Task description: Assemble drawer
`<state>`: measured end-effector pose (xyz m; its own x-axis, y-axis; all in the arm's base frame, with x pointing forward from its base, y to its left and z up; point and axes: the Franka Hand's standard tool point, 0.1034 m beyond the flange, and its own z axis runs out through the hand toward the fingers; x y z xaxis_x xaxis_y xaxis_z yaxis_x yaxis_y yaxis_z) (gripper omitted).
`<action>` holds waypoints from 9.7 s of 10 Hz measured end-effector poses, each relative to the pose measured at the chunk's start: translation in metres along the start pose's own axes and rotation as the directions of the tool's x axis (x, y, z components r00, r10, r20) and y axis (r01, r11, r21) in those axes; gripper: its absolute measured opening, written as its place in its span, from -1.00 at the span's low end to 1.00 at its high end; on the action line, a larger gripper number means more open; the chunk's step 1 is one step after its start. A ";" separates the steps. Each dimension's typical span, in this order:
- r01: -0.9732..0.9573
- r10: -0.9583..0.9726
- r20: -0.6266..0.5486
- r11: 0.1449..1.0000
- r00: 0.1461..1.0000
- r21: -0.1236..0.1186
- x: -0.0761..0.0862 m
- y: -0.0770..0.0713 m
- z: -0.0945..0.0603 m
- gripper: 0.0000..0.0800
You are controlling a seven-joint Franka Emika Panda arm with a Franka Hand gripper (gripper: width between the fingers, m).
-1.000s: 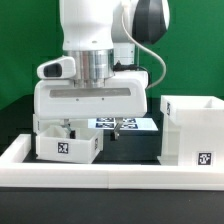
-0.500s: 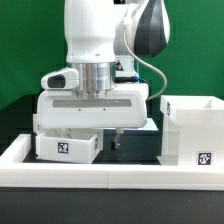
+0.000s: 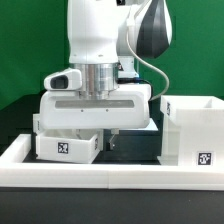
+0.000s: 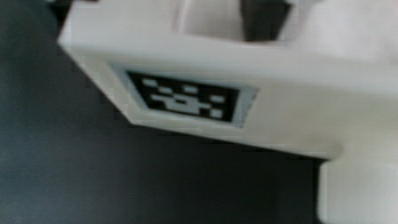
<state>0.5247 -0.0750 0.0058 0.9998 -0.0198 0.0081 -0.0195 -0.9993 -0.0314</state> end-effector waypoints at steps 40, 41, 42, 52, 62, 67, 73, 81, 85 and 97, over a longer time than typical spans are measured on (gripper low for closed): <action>0.999 -0.999 0.041 -0.007 -0.008 0.037 0.013 -0.046 -0.005 -0.90; 0.999 -0.999 0.040 -0.003 -0.004 0.038 0.014 -0.049 -0.005 -0.90; 0.999 -0.999 0.037 -0.011 -0.013 0.038 0.016 -0.054 -0.005 -0.90; 0.999 -0.999 0.044 -0.031 -0.032 0.024 0.022 -0.071 0.002 -0.90; 0.998 -0.996 0.056 -0.067 -0.066 -0.019 0.020 -0.066 0.000 -0.90; 0.998 -0.997 0.054 -0.061 -0.060 -0.019 0.021 -0.072 0.000 -0.90; 1.000 -0.998 0.057 -0.007 -0.006 -0.018 0.021 -0.081 0.000 -0.90; 1.000 -0.998 0.069 0.003 0.003 -0.010 0.021 -0.090 0.000 -0.90; 1.000 -0.997 0.083 0.010 0.009 0.019 0.019 -0.085 0.001 -0.90; 1.000 -0.994 0.105 -0.023 -0.025 0.017 0.021 -0.079 -0.001 -0.90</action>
Offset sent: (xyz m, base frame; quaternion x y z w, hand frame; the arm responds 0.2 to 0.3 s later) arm 0.0000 0.0000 0.0000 0.0000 0.0000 0.0000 1.0000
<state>0.5471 0.0036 0.0090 -0.0042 0.9973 -0.0737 1.0000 0.0037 -0.0080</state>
